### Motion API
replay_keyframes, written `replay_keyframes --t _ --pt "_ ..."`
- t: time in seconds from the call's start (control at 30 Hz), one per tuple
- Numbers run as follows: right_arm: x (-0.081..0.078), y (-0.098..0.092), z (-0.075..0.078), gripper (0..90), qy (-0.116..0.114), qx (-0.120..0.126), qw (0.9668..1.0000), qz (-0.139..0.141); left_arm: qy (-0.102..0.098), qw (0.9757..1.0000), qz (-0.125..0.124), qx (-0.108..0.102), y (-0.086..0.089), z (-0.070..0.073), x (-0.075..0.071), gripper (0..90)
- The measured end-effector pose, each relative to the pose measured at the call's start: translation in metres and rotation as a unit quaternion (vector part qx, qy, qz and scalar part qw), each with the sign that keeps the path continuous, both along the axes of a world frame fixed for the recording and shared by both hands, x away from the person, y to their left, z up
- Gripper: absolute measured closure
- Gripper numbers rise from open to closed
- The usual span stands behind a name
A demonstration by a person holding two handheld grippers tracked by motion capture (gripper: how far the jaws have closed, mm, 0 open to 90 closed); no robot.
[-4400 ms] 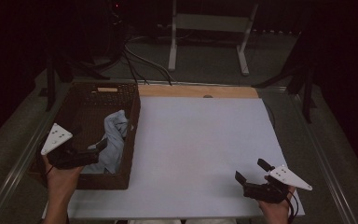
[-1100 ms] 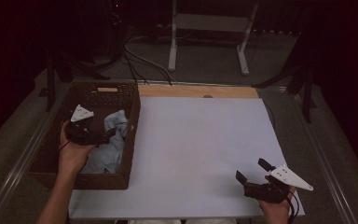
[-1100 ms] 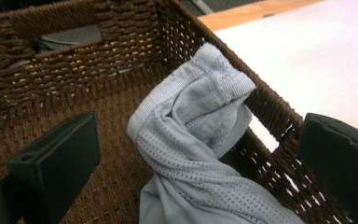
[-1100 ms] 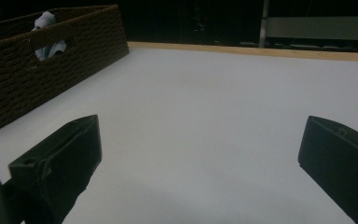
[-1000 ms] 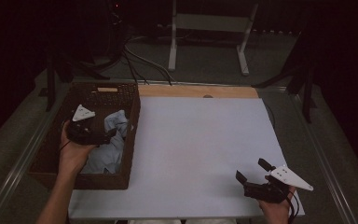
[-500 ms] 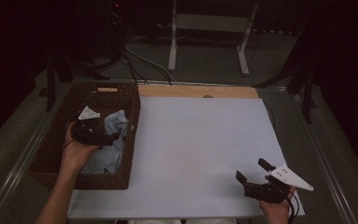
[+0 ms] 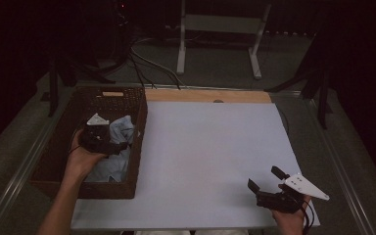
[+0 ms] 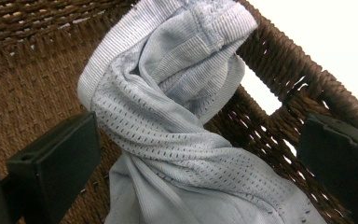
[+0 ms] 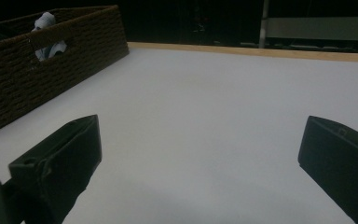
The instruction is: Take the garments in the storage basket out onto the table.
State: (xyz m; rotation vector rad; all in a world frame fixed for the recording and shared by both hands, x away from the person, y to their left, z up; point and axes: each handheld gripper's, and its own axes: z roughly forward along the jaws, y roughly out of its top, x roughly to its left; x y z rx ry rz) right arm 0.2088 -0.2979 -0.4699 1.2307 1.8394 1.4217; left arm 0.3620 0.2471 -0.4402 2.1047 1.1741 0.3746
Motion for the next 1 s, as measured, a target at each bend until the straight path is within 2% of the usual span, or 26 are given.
replay_keyframes --t 0.1,0.4,0.6,0.67,1.0 --pt "0.000 0.000 0.000 0.0 0.000 -0.001 1.0000 0.001 0.008 1.0000 -0.004 0.003 0.000 -0.002 0.002 1.1" --pt "0.000 0.000 0.000 0.0 0.000 0.000 1.0000 0.001 0.037 0.9992 -0.009 -0.007 0.002 -0.010 0.007 1.1" --pt "0.000 0.000 0.000 0.0 -0.001 0.000 1.0000 0.001 0.042 0.9990 -0.008 -0.011 0.003 -0.012 0.010 1.1" --pt "0.000 0.000 0.000 0.0 0.000 0.000 1.0000 0.001 0.051 0.9986 -0.012 -0.005 0.002 -0.013 0.011 1.1" --pt "0.000 0.000 0.000 0.0 -0.002 0.000 1.0000 0.000 0.071 0.9970 -0.029 0.011 0.000 -0.019 0.013 1.1"
